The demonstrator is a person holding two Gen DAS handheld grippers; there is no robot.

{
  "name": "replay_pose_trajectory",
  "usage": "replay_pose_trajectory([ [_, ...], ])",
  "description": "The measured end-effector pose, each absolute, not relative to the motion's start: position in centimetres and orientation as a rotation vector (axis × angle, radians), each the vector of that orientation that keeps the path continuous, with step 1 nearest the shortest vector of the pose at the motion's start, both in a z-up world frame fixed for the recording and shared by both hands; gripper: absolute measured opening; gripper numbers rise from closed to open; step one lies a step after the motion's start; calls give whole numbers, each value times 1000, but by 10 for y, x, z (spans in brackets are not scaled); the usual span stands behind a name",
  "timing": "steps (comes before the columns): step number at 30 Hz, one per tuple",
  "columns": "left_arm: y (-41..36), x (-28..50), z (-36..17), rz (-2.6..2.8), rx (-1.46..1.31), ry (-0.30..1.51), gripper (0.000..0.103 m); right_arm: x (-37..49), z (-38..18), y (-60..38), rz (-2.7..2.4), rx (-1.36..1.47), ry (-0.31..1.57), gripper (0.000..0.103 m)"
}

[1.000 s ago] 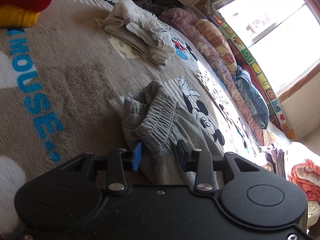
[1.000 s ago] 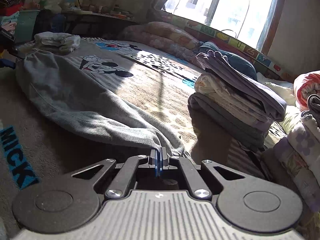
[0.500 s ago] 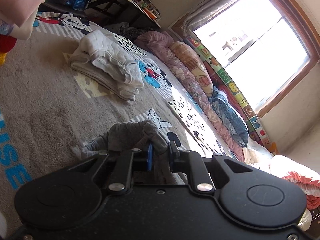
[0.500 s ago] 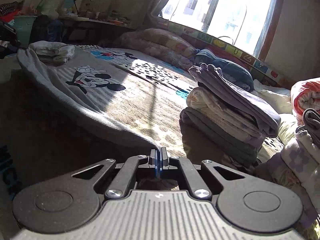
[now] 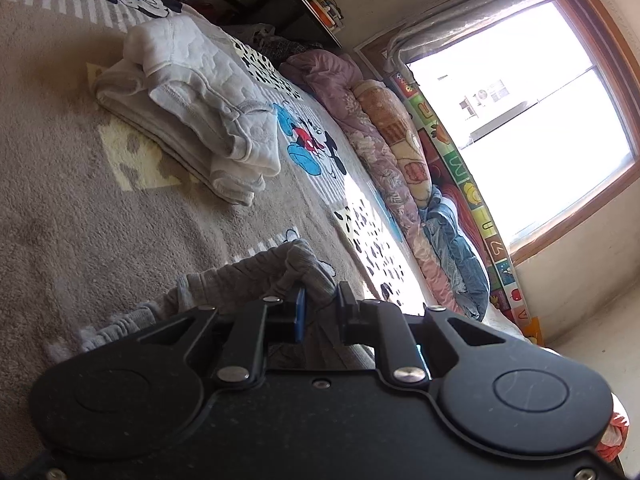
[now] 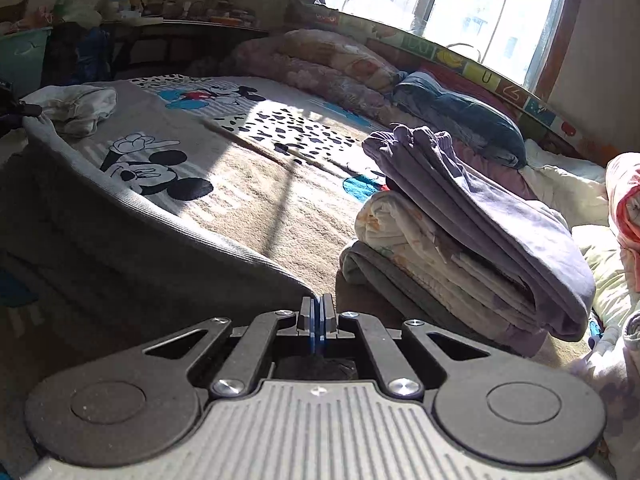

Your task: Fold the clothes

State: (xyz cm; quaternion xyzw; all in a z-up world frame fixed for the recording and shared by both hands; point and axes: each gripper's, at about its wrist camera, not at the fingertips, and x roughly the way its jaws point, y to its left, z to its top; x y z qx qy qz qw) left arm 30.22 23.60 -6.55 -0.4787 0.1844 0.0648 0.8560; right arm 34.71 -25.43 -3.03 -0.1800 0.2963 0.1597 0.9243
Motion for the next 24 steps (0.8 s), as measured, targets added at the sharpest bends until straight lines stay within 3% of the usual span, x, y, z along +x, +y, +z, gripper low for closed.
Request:
replay_pose_trajectory([
  [18,233,354,-104,219,-1079,486,15,433,-85,-248,279,-323,762,4],
  [20,233,357,-106,214,-1093,494,25,439,-92,-249,248,-302,777,8],
  [21,234,358,-107,200,-1110,491,46,441,-94,-250,233,-285,778,16],
  [22,234,359,-107,189,-1125,483,57,439,-91,-253,213,-264,766,24],
  [23,234,357,-105,184,-1135,466,60,437,-89,-256,193,-243,753,40],
  [24,234,355,-103,176,-1143,451,65,435,-86,-259,173,-221,740,49],
])
